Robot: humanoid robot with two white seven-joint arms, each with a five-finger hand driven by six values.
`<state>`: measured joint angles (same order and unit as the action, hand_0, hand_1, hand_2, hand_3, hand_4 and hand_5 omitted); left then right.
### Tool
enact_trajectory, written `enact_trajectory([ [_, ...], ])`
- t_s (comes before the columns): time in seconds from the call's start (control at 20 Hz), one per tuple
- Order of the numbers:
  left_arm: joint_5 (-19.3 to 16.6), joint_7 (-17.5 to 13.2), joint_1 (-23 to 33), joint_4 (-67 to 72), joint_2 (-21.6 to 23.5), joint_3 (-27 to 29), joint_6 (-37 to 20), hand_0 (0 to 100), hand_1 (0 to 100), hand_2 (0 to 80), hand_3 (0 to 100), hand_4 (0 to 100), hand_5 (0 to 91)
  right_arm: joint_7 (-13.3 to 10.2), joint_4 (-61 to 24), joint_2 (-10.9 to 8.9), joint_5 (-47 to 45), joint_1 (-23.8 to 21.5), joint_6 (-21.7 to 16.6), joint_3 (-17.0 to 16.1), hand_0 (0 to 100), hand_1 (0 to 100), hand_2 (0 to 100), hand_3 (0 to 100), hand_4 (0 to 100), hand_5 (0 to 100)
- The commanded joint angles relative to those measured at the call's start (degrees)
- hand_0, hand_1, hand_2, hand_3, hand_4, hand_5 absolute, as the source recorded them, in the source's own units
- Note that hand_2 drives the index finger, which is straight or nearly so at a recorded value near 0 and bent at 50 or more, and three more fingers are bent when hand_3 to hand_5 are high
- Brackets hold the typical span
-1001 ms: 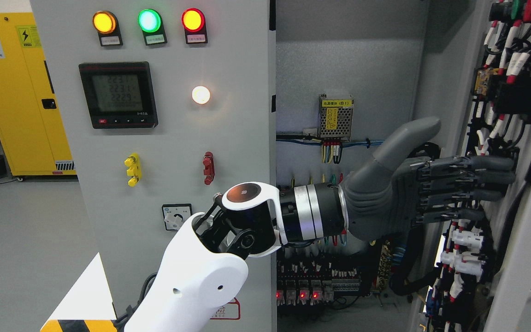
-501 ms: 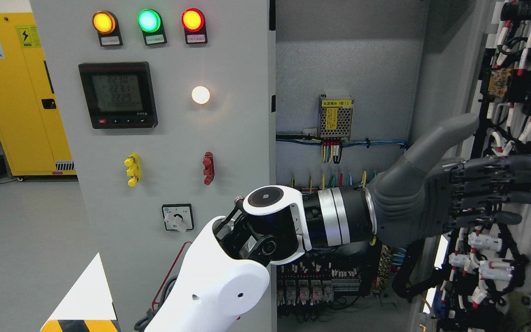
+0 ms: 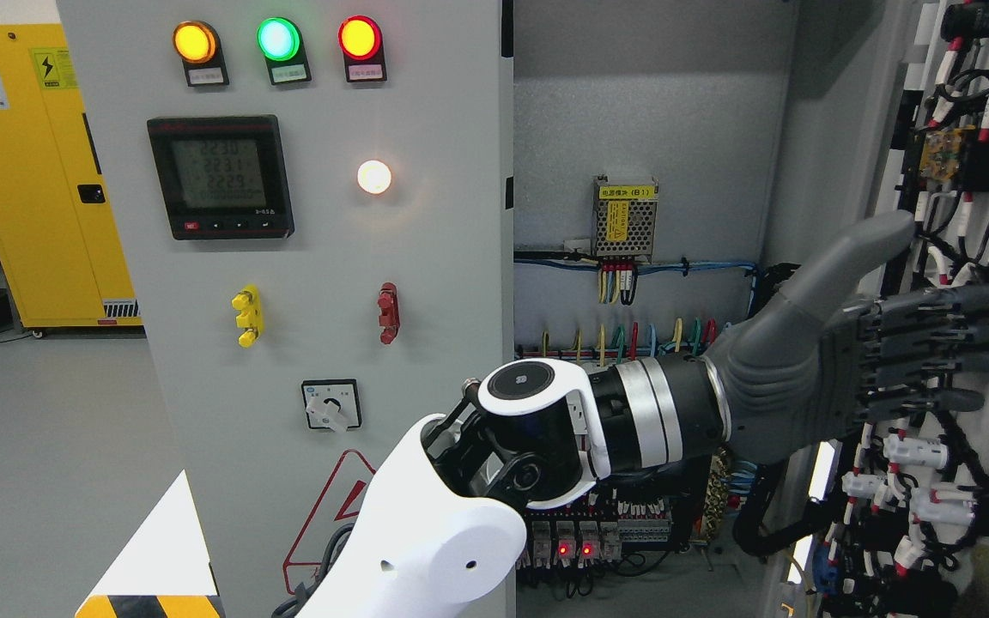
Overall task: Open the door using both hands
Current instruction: 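Push the push-button door outward with the left hand, swinging it open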
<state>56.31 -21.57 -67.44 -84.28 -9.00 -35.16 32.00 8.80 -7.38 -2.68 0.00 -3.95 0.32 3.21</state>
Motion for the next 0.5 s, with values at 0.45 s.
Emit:
enact_trajectory([
  [0.45,7.0,0.6,-3.5,0.3,-1.1,-4.5,-2.8,0,0,0.0,0,0,0.0,0.0,0.0,0.04,-1.8,0.0,0.0,0.0,20,12,0,0,0,0],
])
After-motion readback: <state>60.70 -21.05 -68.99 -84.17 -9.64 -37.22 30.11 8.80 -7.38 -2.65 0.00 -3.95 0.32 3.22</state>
